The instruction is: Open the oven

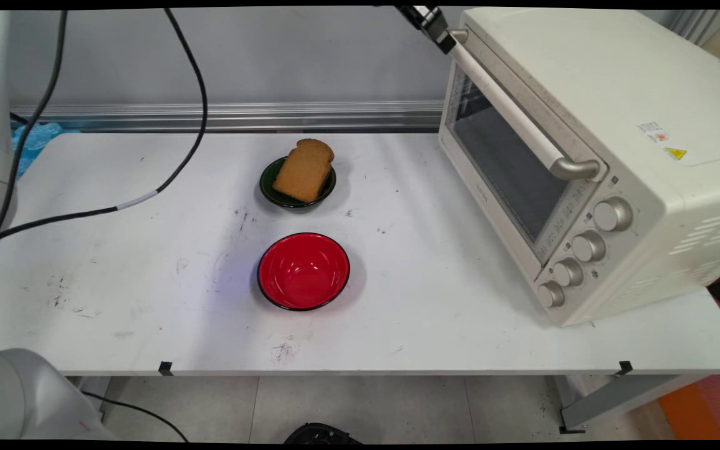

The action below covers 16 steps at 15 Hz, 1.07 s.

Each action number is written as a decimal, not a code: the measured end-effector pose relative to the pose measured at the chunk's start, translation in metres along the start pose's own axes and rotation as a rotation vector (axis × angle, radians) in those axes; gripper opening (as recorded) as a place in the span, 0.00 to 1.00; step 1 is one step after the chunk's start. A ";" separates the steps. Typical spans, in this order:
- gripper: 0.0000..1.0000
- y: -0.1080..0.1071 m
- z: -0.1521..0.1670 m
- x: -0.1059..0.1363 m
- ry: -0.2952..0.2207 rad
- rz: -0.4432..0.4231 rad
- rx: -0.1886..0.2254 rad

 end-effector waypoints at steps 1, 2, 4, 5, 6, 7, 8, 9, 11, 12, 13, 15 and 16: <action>0.00 0.000 0.004 0.002 0.003 0.001 -0.001; 0.00 0.000 0.007 0.004 0.007 0.002 -0.002; 0.00 0.001 0.013 0.007 0.012 0.003 -0.004; 0.00 0.001 0.016 0.009 0.015 0.004 -0.005; 0.00 0.002 0.020 0.011 0.019 0.004 -0.007; 0.00 0.002 0.023 0.012 0.022 0.004 -0.008; 0.00 0.002 0.026 0.014 0.025 0.004 -0.009; 0.00 0.003 0.030 0.015 0.028 0.004 -0.010; 0.00 0.003 0.036 0.017 0.033 0.002 -0.012; 0.00 0.003 0.038 0.017 0.034 0.001 -0.013; 0.00 0.003 0.042 0.018 0.035 -0.001 -0.014; 0.00 0.004 0.047 0.018 0.038 -0.003 -0.015; 0.00 0.004 0.051 0.019 0.040 -0.005 -0.015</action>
